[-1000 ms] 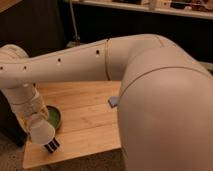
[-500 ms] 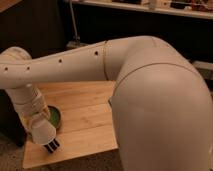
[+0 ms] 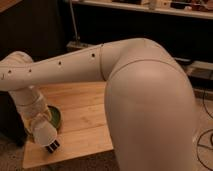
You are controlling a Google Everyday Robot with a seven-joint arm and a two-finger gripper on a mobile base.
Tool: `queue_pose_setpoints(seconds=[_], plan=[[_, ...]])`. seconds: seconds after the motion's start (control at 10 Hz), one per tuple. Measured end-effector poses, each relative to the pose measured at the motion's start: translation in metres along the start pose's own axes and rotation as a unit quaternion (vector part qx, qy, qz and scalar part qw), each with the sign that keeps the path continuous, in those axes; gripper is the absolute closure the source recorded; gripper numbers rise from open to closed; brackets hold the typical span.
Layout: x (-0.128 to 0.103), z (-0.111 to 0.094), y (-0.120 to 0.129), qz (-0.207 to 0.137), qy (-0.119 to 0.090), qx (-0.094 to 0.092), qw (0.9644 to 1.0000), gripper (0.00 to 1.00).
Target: Place the ceramic cup over the eraser
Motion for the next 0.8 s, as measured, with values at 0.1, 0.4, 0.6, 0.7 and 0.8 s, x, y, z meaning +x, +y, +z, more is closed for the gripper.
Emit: queue_pose_setpoints(seconds=[0.1,0.4,0.6,0.7,0.8], plan=[[-0.001,0.006,-0.001,0.004,0.001,0.0,1.0,0.98],[-0.007,0.038,-0.003,0.015,0.005,0.013,0.9998,0.7],[-0.007,0.052,-0.01,0.029,0.01,0.018,0.9994,0.54],[-0.007,0.057,-0.013,0.035,0.013,0.018,0.9991,0.44],[-0.007,0.061,-0.013,0.039,0.015,0.016,0.999,0.34]])
